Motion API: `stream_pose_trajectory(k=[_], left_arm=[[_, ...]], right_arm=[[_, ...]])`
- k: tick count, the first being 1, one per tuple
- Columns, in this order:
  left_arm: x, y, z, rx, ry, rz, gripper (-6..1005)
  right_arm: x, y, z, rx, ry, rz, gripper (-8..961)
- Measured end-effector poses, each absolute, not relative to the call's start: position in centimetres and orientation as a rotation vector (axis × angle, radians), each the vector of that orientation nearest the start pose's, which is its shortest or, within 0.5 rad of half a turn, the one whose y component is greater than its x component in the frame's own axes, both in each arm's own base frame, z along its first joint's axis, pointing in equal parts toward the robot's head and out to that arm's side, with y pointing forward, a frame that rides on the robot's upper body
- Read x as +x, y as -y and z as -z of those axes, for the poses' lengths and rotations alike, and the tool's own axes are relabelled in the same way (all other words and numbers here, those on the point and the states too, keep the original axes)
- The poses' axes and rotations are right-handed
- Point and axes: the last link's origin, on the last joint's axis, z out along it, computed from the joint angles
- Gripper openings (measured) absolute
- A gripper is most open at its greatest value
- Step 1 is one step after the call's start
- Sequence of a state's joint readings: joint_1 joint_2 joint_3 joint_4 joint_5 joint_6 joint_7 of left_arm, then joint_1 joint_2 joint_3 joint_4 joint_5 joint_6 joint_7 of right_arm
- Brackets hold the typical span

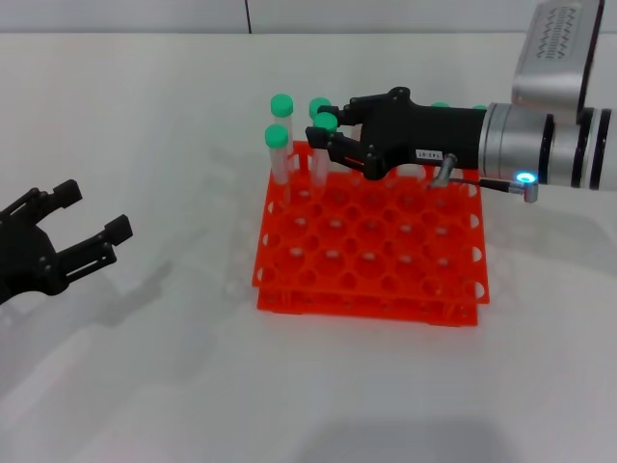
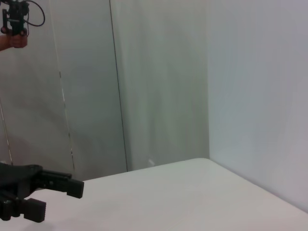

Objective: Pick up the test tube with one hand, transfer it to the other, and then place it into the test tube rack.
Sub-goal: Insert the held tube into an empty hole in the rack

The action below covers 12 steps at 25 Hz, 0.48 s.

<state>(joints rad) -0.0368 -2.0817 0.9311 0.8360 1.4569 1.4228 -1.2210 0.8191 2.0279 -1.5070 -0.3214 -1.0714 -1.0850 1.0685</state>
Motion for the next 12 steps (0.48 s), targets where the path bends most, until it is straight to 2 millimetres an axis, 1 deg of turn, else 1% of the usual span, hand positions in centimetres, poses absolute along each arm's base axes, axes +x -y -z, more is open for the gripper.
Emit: stream_pose_trajectory(k=[12], left_arm=[[-33.77, -24.45, -3.88, -2.241, 0.689, 0.791, 881]], right_arm=[[16.41, -40.12, 7.34, -2.678, -0.306, -0.735, 410]])
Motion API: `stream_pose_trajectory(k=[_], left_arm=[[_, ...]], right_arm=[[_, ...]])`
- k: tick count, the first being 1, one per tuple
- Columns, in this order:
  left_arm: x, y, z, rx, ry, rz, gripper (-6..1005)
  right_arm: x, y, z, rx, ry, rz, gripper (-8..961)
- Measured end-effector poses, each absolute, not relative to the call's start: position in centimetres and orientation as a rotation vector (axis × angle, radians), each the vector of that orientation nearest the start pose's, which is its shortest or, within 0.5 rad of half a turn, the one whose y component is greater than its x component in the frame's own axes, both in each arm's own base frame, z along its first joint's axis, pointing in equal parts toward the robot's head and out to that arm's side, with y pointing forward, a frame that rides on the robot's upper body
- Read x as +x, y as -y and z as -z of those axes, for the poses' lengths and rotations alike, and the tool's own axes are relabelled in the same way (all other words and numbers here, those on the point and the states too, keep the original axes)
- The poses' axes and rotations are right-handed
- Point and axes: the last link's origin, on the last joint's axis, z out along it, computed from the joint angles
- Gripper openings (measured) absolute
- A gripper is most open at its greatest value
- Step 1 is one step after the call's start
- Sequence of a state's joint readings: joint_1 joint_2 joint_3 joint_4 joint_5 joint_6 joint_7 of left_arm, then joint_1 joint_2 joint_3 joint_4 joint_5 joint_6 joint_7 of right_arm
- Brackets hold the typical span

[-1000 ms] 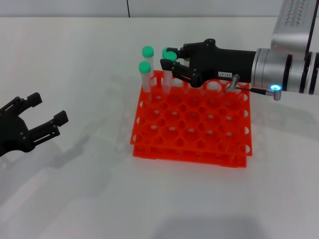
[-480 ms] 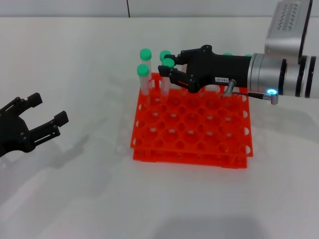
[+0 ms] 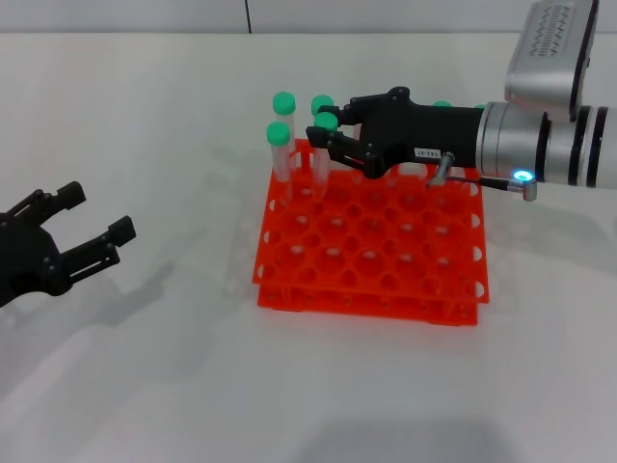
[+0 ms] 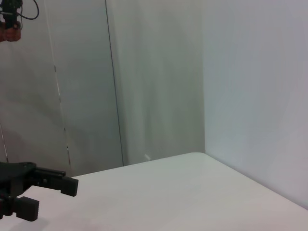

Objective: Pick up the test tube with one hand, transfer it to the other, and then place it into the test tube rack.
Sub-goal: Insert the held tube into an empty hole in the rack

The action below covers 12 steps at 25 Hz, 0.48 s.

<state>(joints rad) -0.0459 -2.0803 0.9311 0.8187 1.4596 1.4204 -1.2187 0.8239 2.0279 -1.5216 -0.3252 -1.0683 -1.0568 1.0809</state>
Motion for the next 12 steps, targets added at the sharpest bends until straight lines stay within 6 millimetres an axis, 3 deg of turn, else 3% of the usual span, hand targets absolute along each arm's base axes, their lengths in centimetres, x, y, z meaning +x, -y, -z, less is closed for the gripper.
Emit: stream_pose_trajectory(k=[12], left_arm=[[-33.73, -24.55, -3.79, -2.241, 0.684, 0.794, 881]], right_arm=[[15.94, -40.07, 7.73, -2.706, -0.288, -0.713, 425]])
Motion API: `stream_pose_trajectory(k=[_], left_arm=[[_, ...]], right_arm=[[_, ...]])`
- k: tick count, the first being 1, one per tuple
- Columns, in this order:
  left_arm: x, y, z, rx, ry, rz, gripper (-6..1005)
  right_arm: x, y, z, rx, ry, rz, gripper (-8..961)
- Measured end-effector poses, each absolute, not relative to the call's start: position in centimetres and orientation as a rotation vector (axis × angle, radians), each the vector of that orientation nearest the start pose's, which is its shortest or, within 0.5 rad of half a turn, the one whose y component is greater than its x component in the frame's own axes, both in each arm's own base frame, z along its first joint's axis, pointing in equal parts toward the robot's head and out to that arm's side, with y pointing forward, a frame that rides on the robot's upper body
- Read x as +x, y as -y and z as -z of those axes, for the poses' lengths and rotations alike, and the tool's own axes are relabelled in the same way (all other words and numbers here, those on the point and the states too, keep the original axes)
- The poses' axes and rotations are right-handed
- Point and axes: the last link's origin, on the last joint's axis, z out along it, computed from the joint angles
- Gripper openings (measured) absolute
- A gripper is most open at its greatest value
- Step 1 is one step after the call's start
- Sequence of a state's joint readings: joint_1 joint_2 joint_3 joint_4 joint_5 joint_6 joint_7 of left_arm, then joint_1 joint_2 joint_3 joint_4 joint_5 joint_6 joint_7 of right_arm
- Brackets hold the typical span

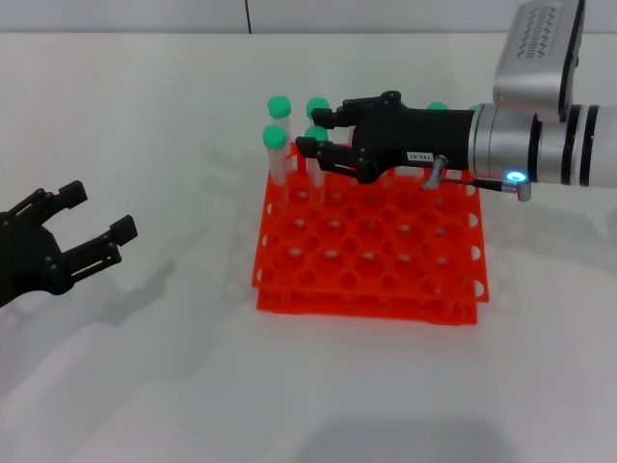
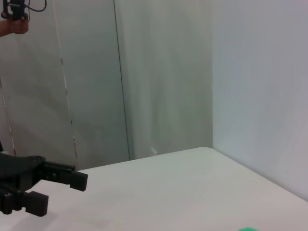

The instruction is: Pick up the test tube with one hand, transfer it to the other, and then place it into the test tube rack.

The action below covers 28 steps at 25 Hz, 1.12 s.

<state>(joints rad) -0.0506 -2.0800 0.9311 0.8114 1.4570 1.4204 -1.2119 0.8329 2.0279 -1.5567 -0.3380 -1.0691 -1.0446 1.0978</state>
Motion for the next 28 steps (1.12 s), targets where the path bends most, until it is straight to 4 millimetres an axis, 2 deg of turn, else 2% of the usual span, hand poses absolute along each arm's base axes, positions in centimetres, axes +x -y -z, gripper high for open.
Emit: stream_pose_trajectory(k=[7, 14, 15, 17, 21, 23, 28], left_arm=[[-33.7, -24.6, -3.8, -2.239, 0.682, 0.799, 881], [-33.9, -24.4, -4.4, -2.223, 0.678, 0.807, 881], [-33.7, -24.5, -4.4, -2.229, 0.673, 0.809, 881], [-33.4, -24.8, -4.3, -2.249, 0.66, 0.814, 882], [-33.0, -25.2, -4.4, -2.29, 0.642, 0.816, 882], [-32.8, -25.4, -4.4, -2.322, 0.645, 0.808, 882], [-32.1, -26.2, -4.9, -2.448, 0.68, 0.797, 882]], right_arm=[[15.6, -39.9, 7.2, -2.706, -0.295, -0.754, 433], [16.2, -38.6, 4.9, -2.683, -0.255, -0.856, 482], [17.6, -37.1, 2.9, -2.71, -0.178, -0.885, 482], [18.4, -36.6, 2.0, -2.723, -0.167, -0.892, 481], [21.4, -35.5, -0.2, -2.742, -0.202, -0.889, 525], [22.7, -35.0, -0.8, -2.739, -0.219, -0.87, 555], [25.0, -33.8, -0.8, -2.761, -0.25, -0.787, 752]])
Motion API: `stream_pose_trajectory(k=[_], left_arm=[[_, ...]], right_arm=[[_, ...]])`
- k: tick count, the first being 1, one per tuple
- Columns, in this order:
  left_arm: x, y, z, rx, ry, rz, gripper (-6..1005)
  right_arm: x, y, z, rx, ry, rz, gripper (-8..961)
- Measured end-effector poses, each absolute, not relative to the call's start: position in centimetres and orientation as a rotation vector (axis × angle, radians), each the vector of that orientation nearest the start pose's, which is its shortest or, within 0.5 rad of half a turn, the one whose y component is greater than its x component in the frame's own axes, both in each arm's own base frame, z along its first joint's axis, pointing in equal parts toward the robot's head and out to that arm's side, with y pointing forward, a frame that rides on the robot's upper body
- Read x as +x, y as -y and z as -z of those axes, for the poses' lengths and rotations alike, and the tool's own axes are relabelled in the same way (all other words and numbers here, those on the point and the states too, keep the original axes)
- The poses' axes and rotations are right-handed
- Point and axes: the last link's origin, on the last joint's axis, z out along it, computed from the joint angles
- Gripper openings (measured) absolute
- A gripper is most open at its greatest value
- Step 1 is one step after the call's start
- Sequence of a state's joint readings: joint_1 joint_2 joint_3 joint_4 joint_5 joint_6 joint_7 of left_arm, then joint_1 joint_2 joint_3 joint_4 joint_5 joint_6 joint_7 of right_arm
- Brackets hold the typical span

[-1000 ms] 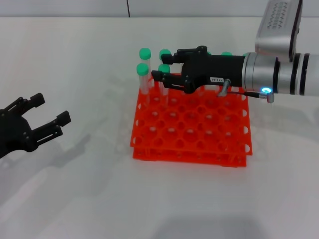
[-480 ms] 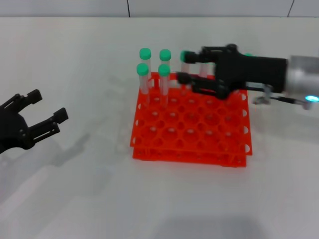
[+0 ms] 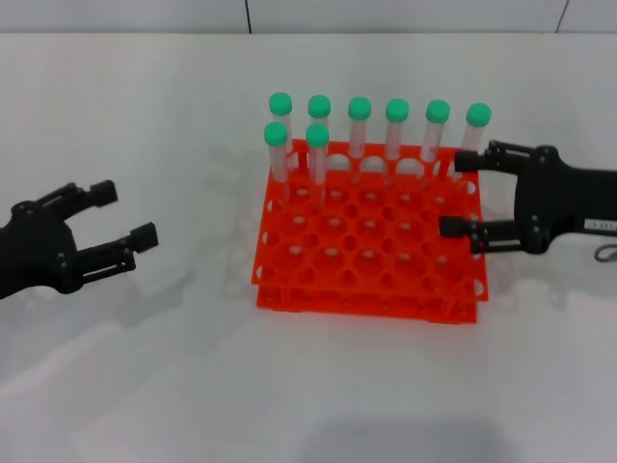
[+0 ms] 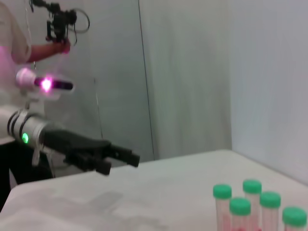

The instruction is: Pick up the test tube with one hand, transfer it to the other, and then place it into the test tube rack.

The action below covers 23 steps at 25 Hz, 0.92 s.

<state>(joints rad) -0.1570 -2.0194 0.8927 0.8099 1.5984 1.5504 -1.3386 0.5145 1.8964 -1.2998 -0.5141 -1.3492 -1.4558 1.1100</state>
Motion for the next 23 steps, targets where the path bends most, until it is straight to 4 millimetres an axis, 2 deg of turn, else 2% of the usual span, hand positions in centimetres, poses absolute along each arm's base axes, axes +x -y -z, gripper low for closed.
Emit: stream_pose_trajectory(k=[9, 23], left_arm=[[-30.2, -28.0, -5.7, -2.682, 0.695, 0.744, 882], [-28.3, -30.0, -5.5, -2.833, 0.616, 0.638, 883]], right_arm=[[26.2, -32.8, 0.3, -2.799, -0.306, -0.737, 874], [26.6, -32.0, 1.0, -2.831, -0.291, -0.718, 874]])
